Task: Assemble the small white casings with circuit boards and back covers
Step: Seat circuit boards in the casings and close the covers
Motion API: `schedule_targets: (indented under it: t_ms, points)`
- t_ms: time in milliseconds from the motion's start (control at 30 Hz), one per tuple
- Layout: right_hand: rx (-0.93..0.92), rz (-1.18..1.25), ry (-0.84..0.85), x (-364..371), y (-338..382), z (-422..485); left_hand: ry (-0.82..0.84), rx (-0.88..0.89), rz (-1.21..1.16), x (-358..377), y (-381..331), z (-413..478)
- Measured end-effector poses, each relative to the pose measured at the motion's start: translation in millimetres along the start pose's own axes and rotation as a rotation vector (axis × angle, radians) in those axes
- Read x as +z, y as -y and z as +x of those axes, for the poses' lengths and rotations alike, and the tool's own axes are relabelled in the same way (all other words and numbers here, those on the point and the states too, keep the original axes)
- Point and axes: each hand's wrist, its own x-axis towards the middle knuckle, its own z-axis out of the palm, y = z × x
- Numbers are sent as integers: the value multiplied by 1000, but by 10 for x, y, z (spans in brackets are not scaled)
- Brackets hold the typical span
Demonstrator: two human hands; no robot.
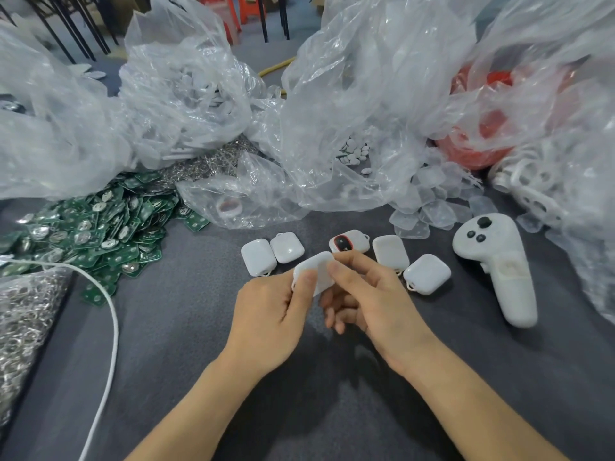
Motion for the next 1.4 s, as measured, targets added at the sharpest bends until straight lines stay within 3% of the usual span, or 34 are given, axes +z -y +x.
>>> schedule_targets:
  t_ms: [133,200,300,400,567,867,1400]
  points:
    - [-31,34,-75,30,11,9,40,45,259,2,-59,9]
    - [-61,41,-135,25,5,8,82,56,281,15,-96,7]
    - [-104,-4,-218,-25,2,10,113,20,27,16,-115,-5]
    - [-148,-177,-247,-68,37,0,52,-187,-365,30,-108,9]
    - [-172,-266,-214,-33,60,-35,106,-354,-661,47,-143,0]
    - [-137,-249,-295,-30,56,-44,138,-279,-570,94,-201,-70]
    - [-199,-421,-199,-45,43,-48,155,-222,-618,121,-159,-75]
